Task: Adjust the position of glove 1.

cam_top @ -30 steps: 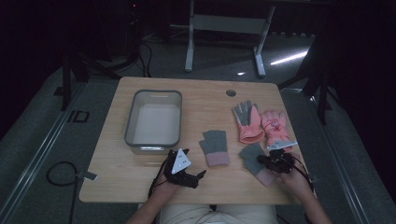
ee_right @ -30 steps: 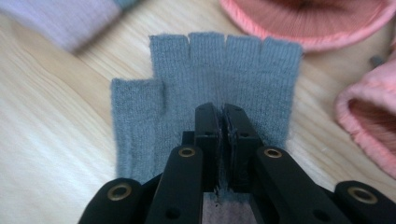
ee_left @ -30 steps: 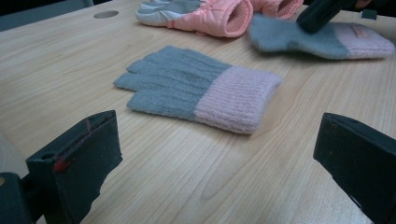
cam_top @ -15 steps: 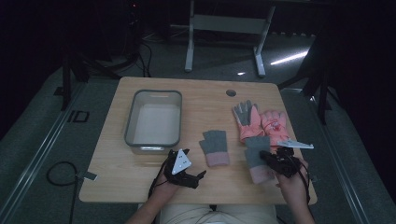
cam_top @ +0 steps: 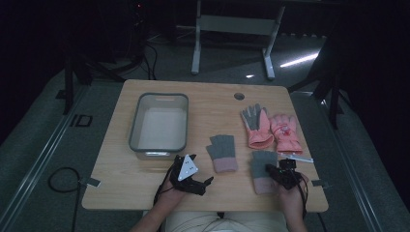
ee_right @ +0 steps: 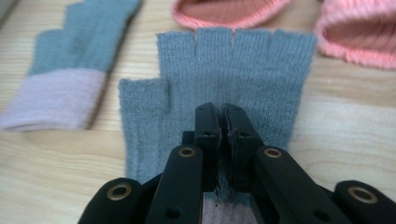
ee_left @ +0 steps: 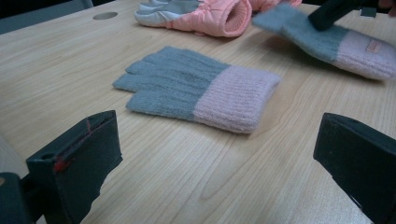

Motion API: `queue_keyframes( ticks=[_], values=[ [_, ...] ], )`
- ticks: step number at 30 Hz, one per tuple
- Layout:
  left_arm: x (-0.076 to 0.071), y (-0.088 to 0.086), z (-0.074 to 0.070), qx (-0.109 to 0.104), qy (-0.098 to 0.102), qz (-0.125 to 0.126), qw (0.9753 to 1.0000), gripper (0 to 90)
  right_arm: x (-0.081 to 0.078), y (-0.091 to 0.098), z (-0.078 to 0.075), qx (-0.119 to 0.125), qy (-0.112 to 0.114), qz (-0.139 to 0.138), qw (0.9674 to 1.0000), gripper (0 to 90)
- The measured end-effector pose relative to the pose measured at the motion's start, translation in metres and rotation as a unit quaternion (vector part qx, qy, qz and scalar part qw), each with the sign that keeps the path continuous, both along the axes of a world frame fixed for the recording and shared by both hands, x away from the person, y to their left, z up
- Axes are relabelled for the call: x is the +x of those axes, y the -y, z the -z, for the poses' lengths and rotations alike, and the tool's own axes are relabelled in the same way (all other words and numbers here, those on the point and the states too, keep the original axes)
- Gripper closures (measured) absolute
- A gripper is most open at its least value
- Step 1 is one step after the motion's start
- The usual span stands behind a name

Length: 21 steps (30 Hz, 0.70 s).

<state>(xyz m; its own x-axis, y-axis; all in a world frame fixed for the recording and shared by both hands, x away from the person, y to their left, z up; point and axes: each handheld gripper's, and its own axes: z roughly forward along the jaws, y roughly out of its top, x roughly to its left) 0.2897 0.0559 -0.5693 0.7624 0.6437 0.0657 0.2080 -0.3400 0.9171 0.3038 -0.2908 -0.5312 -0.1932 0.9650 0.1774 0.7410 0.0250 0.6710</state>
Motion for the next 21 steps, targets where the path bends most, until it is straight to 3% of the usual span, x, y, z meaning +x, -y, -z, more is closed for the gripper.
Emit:
queue_keyframes(
  ticks=[6,13,16,21],
  values=[
    [0.000,0.000,0.000,0.000,0.000,0.001,1.0000,0.4,0.003,0.000,0.016,-0.006,-0.015,0.008,0.9998,82.6],
    [0.000,0.000,0.000,0.000,0.000,0.001,1.0000,0.4,0.004,0.001,0.013,-0.007,-0.008,0.003,0.9999,78.9],
    [0.000,0.000,0.000,-0.001,-0.001,0.001,1.0000,0.4,0.005,0.006,0.001,-0.003,0.006,-0.014,0.9999,78.3],
    [0.000,0.000,0.000,-0.001,0.000,0.001,1.0000,0.4,0.009,0.019,-0.016,-0.020,0.025,-0.080,0.9963,74.3]
  ],
)
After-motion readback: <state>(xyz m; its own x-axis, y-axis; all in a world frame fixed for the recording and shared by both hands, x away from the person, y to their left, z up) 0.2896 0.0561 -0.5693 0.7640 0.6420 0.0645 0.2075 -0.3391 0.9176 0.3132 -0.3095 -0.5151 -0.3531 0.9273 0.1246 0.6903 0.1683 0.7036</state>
